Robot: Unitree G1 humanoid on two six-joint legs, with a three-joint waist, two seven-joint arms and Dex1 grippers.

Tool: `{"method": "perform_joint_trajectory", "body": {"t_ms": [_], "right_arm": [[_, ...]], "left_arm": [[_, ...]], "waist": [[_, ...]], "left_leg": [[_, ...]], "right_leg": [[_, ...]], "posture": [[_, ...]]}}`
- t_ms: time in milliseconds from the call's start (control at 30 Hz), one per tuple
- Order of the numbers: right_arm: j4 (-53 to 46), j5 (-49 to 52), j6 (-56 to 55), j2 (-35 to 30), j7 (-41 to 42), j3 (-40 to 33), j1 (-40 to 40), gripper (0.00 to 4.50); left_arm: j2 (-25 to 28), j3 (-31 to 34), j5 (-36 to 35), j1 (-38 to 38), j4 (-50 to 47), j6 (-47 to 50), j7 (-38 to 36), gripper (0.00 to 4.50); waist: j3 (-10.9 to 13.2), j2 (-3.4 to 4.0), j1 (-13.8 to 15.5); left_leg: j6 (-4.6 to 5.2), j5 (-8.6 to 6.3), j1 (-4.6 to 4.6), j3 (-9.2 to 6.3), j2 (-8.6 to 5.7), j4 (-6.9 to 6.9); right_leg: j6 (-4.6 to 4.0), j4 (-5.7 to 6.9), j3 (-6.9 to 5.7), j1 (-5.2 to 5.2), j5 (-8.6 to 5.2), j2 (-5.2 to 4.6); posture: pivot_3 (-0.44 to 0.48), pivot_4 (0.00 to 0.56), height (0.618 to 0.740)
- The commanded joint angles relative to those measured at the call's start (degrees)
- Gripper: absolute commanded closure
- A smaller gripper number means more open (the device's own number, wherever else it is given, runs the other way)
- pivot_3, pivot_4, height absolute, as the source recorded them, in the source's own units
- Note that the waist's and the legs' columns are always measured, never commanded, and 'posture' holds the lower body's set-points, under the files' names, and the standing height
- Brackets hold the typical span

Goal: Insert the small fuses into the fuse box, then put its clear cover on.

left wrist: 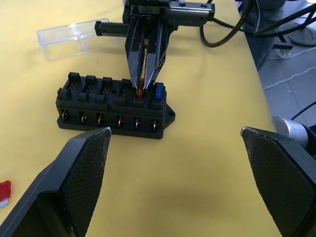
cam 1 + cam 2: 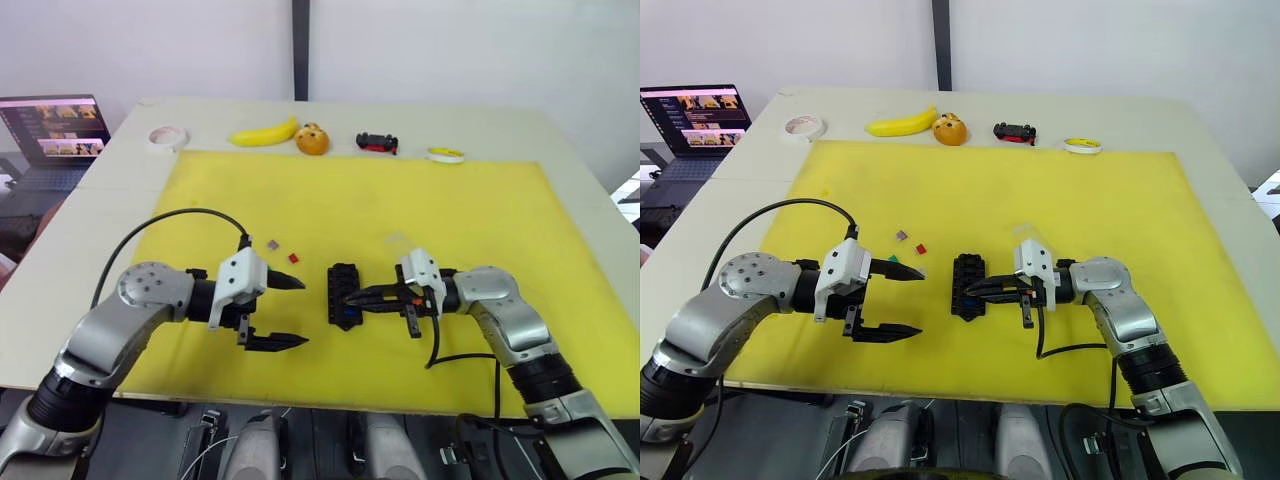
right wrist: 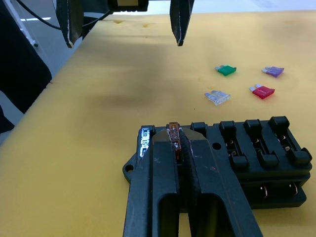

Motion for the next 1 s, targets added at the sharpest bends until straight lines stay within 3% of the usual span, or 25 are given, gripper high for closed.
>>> {"method": "perform_joint_trajectory", "body": {"t_ms": [33, 333, 533, 833, 933, 1000], "right_arm": [[-0.22, -3.24, 1.62, -1.77, 0.37, 2.11, 0.02, 4.50], [-3.35, -2.39, 5.73, -2.41, -0.54, 2.22, -2.08, 4.50], [-9.21, 2.73, 13.03, -2.11, -1.11, -0.12, -4.19, 2.11], [-16.08, 10.93, 24.77, -1.60, -4.79, -4.52, -6.79, 2.11], [-16.97, 9.43, 22.14, -1.82, -5.00, -4.03, -5.75, 2.96], [-17.86, 7.22, 19.34, -3.29, -3.79, -2.55, -3.94, 3.83]], "left_arm": [[-0.26, -0.20, 0.11, -0.48, -1.10, -1.02, -0.24, 0.07], [-0.80, -0.61, 0.45, -0.68, -0.94, -1.20, 0.01, 0.07], [-1.07, -0.73, 0.53, -0.73, -0.78, -1.24, 0.03, 0.00], [-1.21, -0.70, 0.71, -0.49, -0.53, -1.53, 0.10, 0.00], [-1.25, -0.62, 0.75, -0.38, -0.54, -1.56, 0.26, 0.00], [-1.15, -0.48, 0.75, -0.22, -0.57, -1.58, 0.27, 0.00]], "waist": [[0.00, 0.00, -0.01], [-0.03, -0.02, -0.03], [-0.03, -0.01, -0.06], [-0.03, -0.01, 0.07], [-0.03, -0.01, 0.04], [-0.03, -0.02, 0.07]], "left_leg": [[0.00, 0.00, 0.01, 0.00, 0.00, 0.00], [0.00, 0.00, 0.02, 0.03, 0.00, 0.00], [0.00, 0.00, 0.02, 0.02, 0.03, 0.00], [0.01, 0.00, -0.01, 0.01, 0.06, -0.01], [0.01, -0.01, -0.01, 0.01, 0.05, -0.01], [0.01, -0.01, -0.01, 0.01, 0.04, -0.01]], "right_leg": [[0.00, 0.00, 0.01, 0.00, 0.00, 0.00], [0.00, 0.01, 0.03, 0.00, 0.00, 0.00], [0.00, 0.02, 0.03, -0.01, 0.00, 0.01], [0.00, 0.01, 0.04, -0.03, 0.00, -0.02], [0.00, 0.00, 0.04, -0.03, 0.00, -0.03], [0.00, 0.00, 0.04, -0.03, 0.00, -0.02]], "posture": [[0.000, 0.150, 0.737], [0.000, 0.150, 0.737], [0.000, 0.150, 0.737], [0.000, 0.150, 0.737], [0.000, 0.150, 0.737], [0.000, 0.150, 0.737]]}}
